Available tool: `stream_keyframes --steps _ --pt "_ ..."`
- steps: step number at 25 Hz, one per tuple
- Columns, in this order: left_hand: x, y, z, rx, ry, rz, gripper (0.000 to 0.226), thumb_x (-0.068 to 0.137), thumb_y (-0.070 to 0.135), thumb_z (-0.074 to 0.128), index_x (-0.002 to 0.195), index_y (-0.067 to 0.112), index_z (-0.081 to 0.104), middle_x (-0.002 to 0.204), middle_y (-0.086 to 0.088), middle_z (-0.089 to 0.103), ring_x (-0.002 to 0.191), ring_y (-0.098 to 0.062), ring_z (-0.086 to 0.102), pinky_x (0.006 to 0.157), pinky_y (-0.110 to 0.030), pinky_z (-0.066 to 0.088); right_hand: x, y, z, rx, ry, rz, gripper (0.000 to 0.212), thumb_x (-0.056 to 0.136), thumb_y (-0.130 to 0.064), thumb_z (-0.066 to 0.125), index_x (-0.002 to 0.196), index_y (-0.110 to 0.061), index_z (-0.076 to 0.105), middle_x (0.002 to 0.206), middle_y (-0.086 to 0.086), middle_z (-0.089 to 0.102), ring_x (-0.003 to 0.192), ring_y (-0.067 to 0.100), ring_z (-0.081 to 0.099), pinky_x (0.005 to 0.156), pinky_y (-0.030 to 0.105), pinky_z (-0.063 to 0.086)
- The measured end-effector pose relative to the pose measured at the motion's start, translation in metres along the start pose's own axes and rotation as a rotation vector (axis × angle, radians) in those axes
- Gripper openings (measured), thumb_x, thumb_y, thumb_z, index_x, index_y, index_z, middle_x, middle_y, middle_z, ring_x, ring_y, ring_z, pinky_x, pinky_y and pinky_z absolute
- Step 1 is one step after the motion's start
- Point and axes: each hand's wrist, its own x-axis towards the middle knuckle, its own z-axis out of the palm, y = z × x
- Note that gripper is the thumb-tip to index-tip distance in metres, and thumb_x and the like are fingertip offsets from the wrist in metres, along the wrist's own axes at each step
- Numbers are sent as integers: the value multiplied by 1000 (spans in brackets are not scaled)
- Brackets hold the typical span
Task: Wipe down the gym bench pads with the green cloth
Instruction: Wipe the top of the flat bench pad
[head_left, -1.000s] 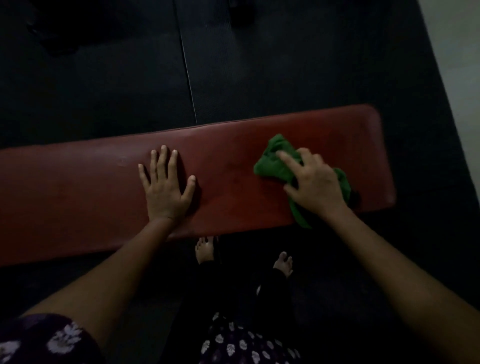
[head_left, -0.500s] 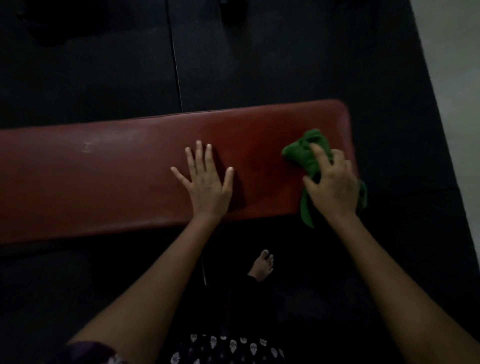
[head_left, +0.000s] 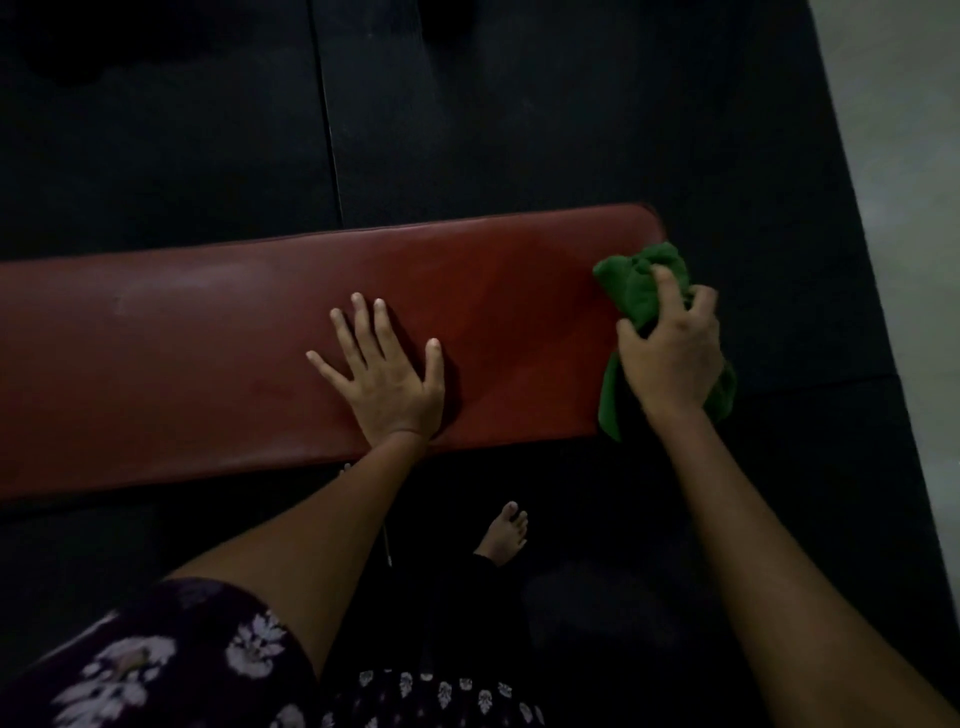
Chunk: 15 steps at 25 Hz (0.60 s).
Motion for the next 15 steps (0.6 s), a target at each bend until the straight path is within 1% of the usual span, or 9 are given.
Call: stream_keyframes --steps 1,4,5,6,7,10,12,13,15 --pt "0 0 0 0 1 -1 73 87 54 30 144 8 32 156 -8 22 145 -30 12 110 -61 -2 -3 -20 4 -23 -5 -61 65 84 -33 62 142 -28 35 134 14 38 110 33 48 83 41 44" --pt "2 0 1 13 16 -7 73 86 53 31 143 7 34 155 -9 24 144 -30 14 110 -62 1 -6 -65 12 -66 -119 -484 66 85 -34 60 144 -33 31 139 12 35 110 29 48 81 37 44" --pt "2 1 1 17 20 -8 73 86 53 32 143 8 35 155 -9 25 144 -30 15 110 -62 1 5 -68 10 -80 -151 -552 65 86 -35 59 145 -34 30 139 12 34 110 29 47 79 36 44" --pt "1 0 1 19 21 -8 72 86 53 32 143 8 35 155 -9 25 144 -30 15 110 -62 1 20 -65 8 -85 -151 -540 64 87 -35 59 144 -35 30 138 11 34 111 29 47 79 36 43" --pt "1 0 1 19 19 -6 73 86 53 32 143 8 34 155 -8 24 144 -30 15 110 -61 1 38 -56 3 -81 -124 -463 63 87 -35 59 144 -35 30 136 11 35 111 30 46 80 35 43" --pt "1 1 2 22 21 -10 73 86 54 31 143 8 33 155 -8 23 145 -29 13 111 -60 -1 79 -19 -13 34 -70 -73 59 88 -34 57 142 -31 33 132 13 37 111 32 48 79 35 40" --pt "1 2 3 19 17 -12 74 86 54 31 144 8 32 155 -7 22 145 -29 12 111 -60 -2 86 -17 -17 54 -81 69 56 89 -34 56 140 -27 36 132 13 38 113 31 48 78 33 36" --pt "1 2 3 22 18 -12 74 86 54 31 144 9 32 156 -7 22 145 -29 11 111 -60 -2 83 -28 -15 15 -76 45 55 89 -33 56 140 -26 36 133 12 37 114 31 47 79 33 37" --pt "1 2 2 32 24 -15 73 87 54 30 144 8 32 155 -8 23 145 -29 12 111 -61 0 63 -66 -7 -39 -83 -153 58 88 -35 57 141 -26 35 138 13 34 118 31 44 86 37 42"
